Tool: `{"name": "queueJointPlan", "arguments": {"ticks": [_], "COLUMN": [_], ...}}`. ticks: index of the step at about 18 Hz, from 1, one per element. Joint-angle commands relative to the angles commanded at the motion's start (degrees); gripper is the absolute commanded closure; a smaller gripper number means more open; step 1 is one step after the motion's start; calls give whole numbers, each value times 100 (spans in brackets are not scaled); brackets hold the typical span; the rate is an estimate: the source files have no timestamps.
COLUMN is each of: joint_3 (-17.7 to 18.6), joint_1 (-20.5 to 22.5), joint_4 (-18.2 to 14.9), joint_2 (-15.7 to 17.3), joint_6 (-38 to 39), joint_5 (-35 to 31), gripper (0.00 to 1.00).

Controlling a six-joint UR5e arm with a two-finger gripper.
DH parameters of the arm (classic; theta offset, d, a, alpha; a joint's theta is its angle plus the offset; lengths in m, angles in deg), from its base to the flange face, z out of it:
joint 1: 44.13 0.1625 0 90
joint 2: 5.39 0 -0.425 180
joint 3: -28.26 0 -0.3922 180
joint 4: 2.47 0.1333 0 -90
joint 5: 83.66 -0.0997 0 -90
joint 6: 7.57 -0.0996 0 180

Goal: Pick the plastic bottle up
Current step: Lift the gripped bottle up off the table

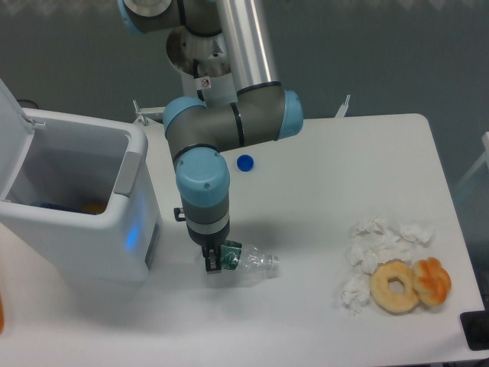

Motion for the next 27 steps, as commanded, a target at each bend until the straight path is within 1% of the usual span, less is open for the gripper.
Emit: {"name": "queueJointPlan", "arguments": {"ticks": [2, 4, 7, 11, 12, 14, 16, 18, 20, 22, 23, 27], "joint_3": [-9, -52, -149, -167, -167, -158, -158, -158, -150, -88, -88, -79], "joint_1": [27, 105, 219, 422, 457, 510, 545, 694, 843, 940, 941, 941], "joint_4": [-17, -122, -465, -764, -808, -861, -861, -861, -870, -940, -993, -1002], "joint_2": [141, 334, 545, 975, 1055, 1187, 1266, 1345, 1512, 1652, 1671, 1688], "joint_6": [26, 158, 351, 895, 923, 975, 1229, 1406, 1520, 1521, 1521, 1521], "joint_5": [0, 0, -9, 0, 17, 201, 526, 947, 1238, 1301, 1292, 1292], "gripper": [40, 40, 40, 40, 40, 40, 40, 40, 40, 40, 40, 40]}}
